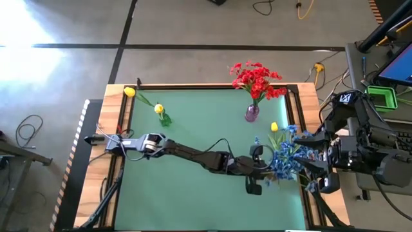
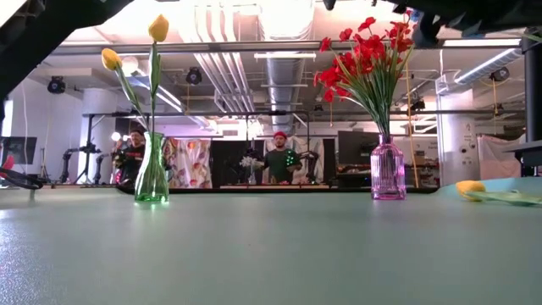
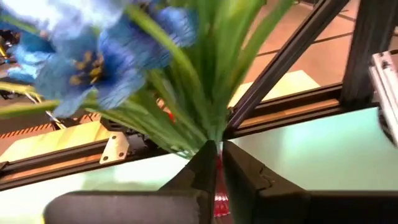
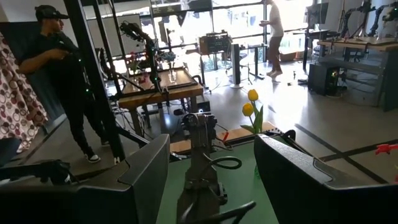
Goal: Sort flowers into vase by color
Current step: Put the blue flower into the red vase, then put the yellow tulip into the green vase
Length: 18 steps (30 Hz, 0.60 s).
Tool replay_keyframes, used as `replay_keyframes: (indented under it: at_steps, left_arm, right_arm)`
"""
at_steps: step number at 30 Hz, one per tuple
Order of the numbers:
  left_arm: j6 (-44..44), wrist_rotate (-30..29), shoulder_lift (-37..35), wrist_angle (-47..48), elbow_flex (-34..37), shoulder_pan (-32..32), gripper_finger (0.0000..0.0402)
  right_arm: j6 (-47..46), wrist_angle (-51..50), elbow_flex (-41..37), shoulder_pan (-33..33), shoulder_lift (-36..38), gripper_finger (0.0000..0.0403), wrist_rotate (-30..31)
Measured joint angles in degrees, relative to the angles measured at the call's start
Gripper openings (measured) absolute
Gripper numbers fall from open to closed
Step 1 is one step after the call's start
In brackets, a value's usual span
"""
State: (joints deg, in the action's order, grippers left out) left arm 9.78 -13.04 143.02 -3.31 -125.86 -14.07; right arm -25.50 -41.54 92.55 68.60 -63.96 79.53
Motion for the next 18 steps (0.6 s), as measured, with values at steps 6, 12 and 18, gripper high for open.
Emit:
replay_keyframes:
  at_steps: [6,12,18]
  left_arm:
    - [-1.01,0.09,-0.22,-2.56,0.00,-1.17,0.0055]
    - [-5.77,-1.46,-0.81,0.56,0.00,-1.05,0.0105]
    - [-7.81,-1.88,-2.31,16.66,0.00,-2.52,0.0127]
  right_arm:
    - [-0.01,-0.17,0.00,0.01,0.00,0.0226,0.00]
    - [-0.01,-0.17,0.00,0.02,0.00,0.0226,-0.07]
    - [-0.01,-0.15,0.00,0.00,0.02,0.0226,-0.07]
